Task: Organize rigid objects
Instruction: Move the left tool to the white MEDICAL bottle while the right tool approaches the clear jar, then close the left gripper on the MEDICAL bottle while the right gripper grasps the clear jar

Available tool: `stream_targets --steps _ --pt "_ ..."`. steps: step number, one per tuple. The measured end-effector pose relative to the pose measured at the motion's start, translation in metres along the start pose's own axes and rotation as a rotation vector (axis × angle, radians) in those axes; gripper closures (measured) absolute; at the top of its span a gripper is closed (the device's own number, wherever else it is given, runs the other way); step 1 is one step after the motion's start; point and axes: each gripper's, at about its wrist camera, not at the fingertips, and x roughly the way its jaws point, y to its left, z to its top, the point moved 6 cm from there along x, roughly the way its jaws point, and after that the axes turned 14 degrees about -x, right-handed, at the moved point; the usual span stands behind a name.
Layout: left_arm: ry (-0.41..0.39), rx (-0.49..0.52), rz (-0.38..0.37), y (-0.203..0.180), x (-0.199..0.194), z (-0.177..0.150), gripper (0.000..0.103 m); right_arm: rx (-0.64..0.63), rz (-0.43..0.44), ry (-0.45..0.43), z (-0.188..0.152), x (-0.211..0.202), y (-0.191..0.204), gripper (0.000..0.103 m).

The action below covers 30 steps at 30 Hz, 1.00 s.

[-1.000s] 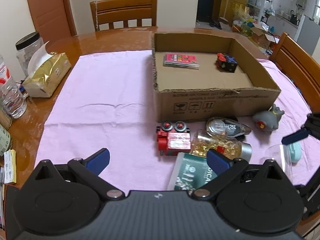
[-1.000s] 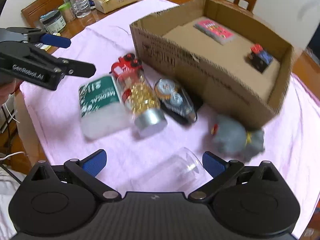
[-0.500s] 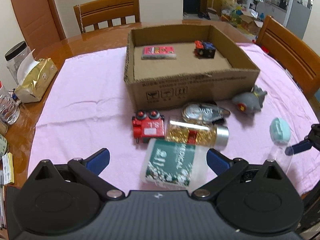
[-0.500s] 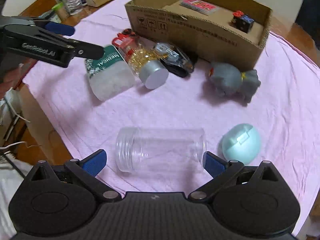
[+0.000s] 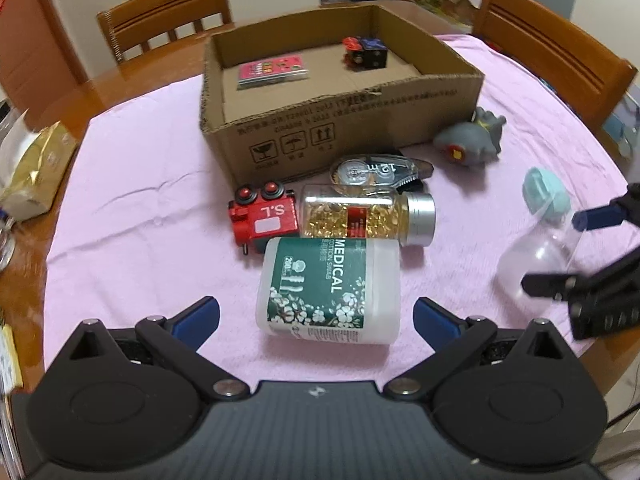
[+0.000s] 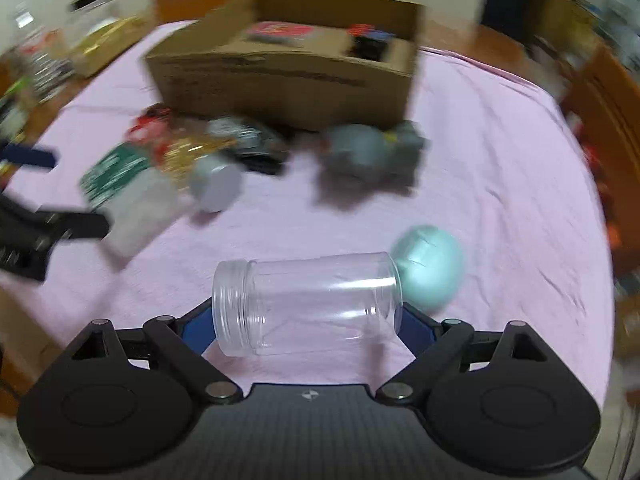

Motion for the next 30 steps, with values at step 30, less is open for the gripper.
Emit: stream_targets --steps 30 --pt "0.078 0.019 -0.107 -0.005 0.035 0.013 0.018 0.086 -0.078 0.020 0.017 0.013 0.005 0.006"
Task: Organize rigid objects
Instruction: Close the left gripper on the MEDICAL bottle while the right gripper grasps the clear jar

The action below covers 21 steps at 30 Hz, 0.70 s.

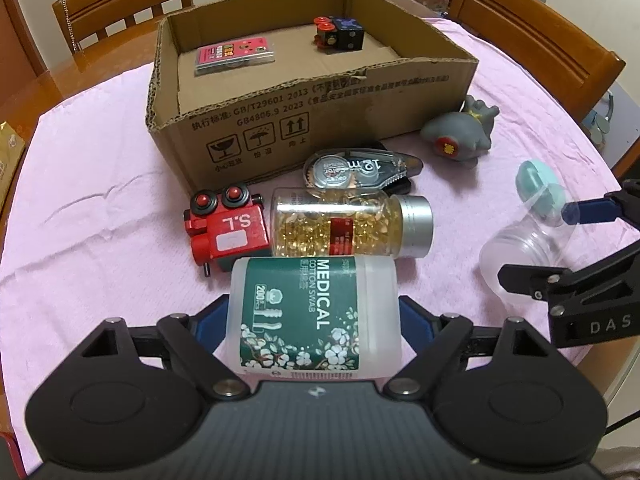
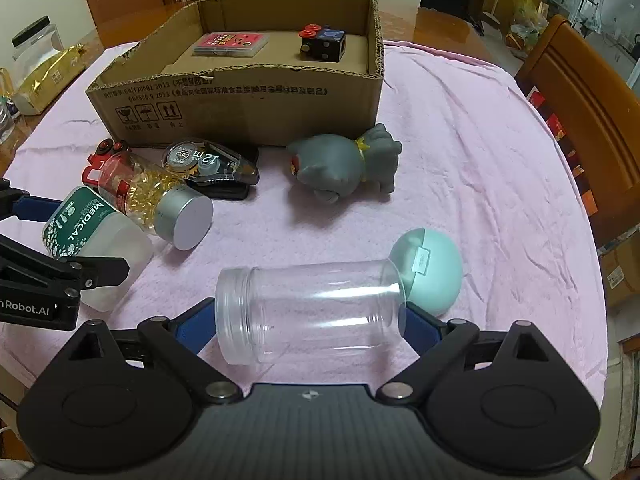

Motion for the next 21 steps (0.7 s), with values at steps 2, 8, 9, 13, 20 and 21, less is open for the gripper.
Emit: stream_targets --steps 2,8,9,13,20,21 --pt "0.001 -0.002 0.001 0.0002 0.0013 0.0003 0.018 -0.001 -0.006 0.006 0.0005 0.0015 0.0006 0.006" --pt "0.002 -0.012 0.006 0.0011 0.0017 0.0008 0.020 -0.009 -0.017 0.016 0.0016 0.0035 0.0017 0.006" --pt "0.005 -0.014 0.004 0.0014 0.0017 0.0011 0.020 -0.013 -0.019 0.017 0.0019 0.0032 0.0017 0.007" --pt "0.007 -0.013 0.002 0.0017 0.0017 0.0019 0.020 -0.022 -0.017 0.019 0.0030 0.0033 0.0019 0.009" --pt "0.023 0.006 -0.014 0.0013 -0.0038 0.0043 0.021 -0.062 -0.002 0.021 0.0047 -0.0001 0.0034 0.009" --pt "0.024 0.014 -0.014 0.0013 -0.0060 0.0049 0.021 -0.069 0.007 0.018 0.0055 -0.0017 0.0031 0.009"
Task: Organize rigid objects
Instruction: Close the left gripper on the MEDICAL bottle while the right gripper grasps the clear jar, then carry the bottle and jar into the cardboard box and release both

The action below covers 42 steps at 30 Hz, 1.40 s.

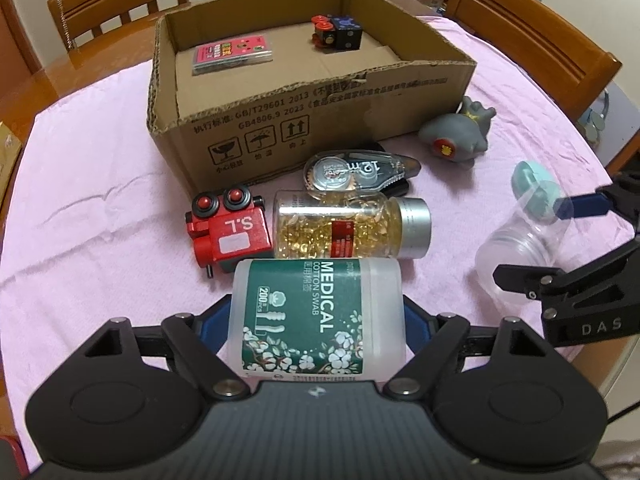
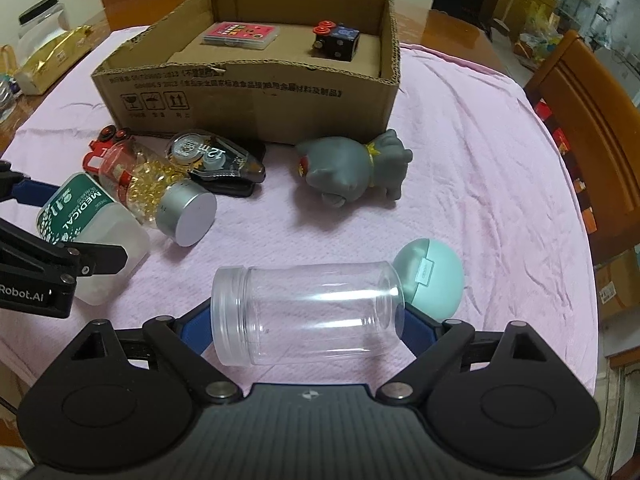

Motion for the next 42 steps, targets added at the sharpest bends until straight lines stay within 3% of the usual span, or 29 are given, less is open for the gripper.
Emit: stream_targets --steps 11,21,31,37,39,42 --pt "0.009 0.120 -0.049 -0.009 -0.056 0.017 0.021 -0.099 0.140 -0.047 0.020 -0.037 -0.013 0.009" --pt "-0.136 0.139 -0.050 -0.016 -0.089 0.079 0.021 -0.244 0.131 -0.131 0.060 -0.075 -0.025 0.009" --pt "-0.228 0.108 0.019 -0.011 -0.064 0.150 0.021 -0.287 0.117 -0.214 0.105 -0.086 -0.036 0.009" --pt "-0.220 0.067 0.049 -0.002 -0.035 0.167 0.020 -0.288 0.100 -0.243 0.126 -0.088 -0.046 0.009" --pt "-0.251 0.039 0.069 0.003 -0.027 0.172 0.012 -0.280 0.100 -0.247 0.129 -0.087 -0.049 0.009" --pt "-0.273 0.001 0.107 0.012 -0.018 0.172 0.011 -0.270 0.094 -0.253 0.134 -0.085 -0.051 0.009"
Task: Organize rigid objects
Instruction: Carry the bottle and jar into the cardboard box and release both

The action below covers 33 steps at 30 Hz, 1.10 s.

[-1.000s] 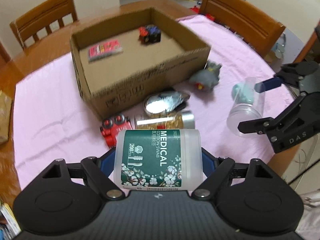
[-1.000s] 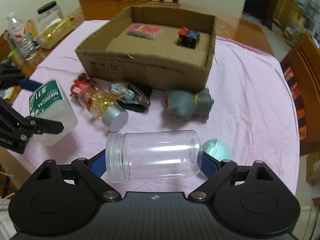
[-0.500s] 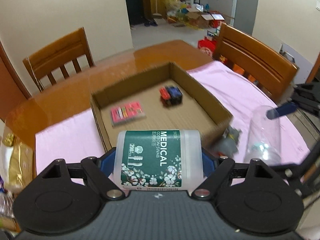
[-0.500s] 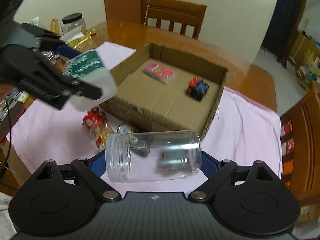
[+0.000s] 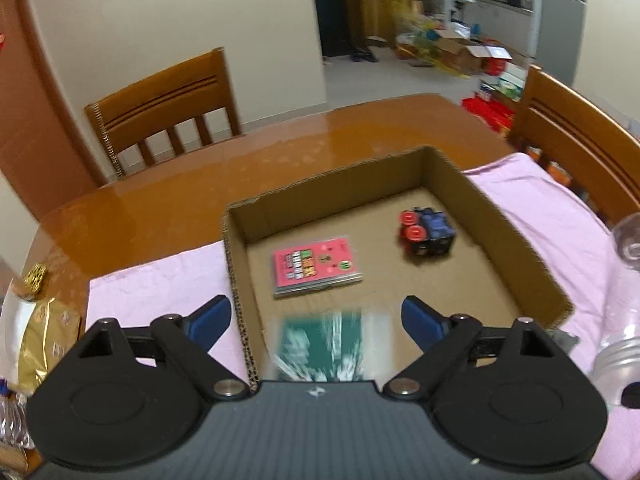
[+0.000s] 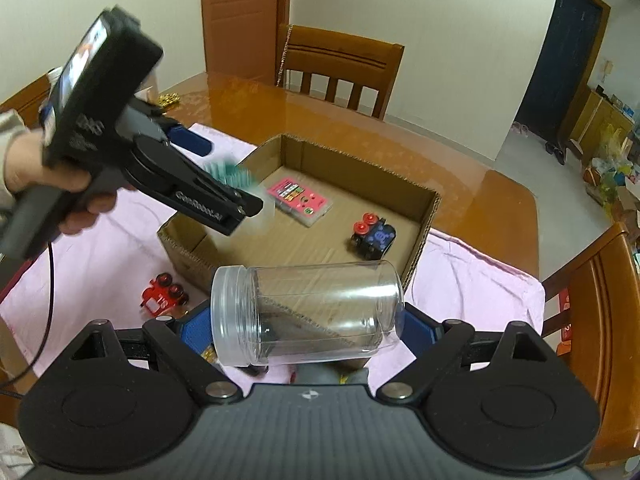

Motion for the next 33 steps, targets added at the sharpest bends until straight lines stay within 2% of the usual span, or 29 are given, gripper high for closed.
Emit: stream_targets --steps 4,8,11,14,19,28,29,31,33 --pt "0.016 -0.041 -0.006 0.008 -0.002 -0.007 0.011 0.010 0.003 -0.002 0.002 0.005 -0.004 0.009" --pt "0.004 -0.074 -0.013 0.016 -0.021 -0.017 0.004 0.006 0.002 0.006 0.006 0.014 -0.008 0.009" --pt "-0.007 -0.117 -0.007 0.024 -0.036 -0.025 0.003 0.009 0.001 0.012 0.010 0.021 -0.012 0.009" --pt "-0.032 -0.163 0.012 0.033 -0.051 -0.033 0.003 0.005 -0.005 0.016 0.015 0.028 -0.016 0.009" --pt "-0.067 -0.234 0.085 0.052 -0.071 -0.053 0.002 -0.003 -0.017 0.018 0.031 0.041 -0.027 0.009" --pt "-0.051 -0.297 0.125 0.073 -0.086 -0.086 0.002 -0.007 -0.056 0.014 0.058 0.067 -0.039 0.008" --pt "-0.052 -0.299 0.124 0.074 -0.087 -0.088 0.002 -0.008 -0.061 0.011 0.060 0.069 -0.040 0.008" --pt "-0.050 -0.309 0.126 0.075 -0.088 -0.090 0.002 -0.011 -0.080 0.016 0.062 0.075 -0.041 0.000" --pt "-0.048 -0.317 0.128 0.076 -0.089 -0.093 0.002 -0.004 -0.089 0.012 0.063 0.076 -0.041 0.000"
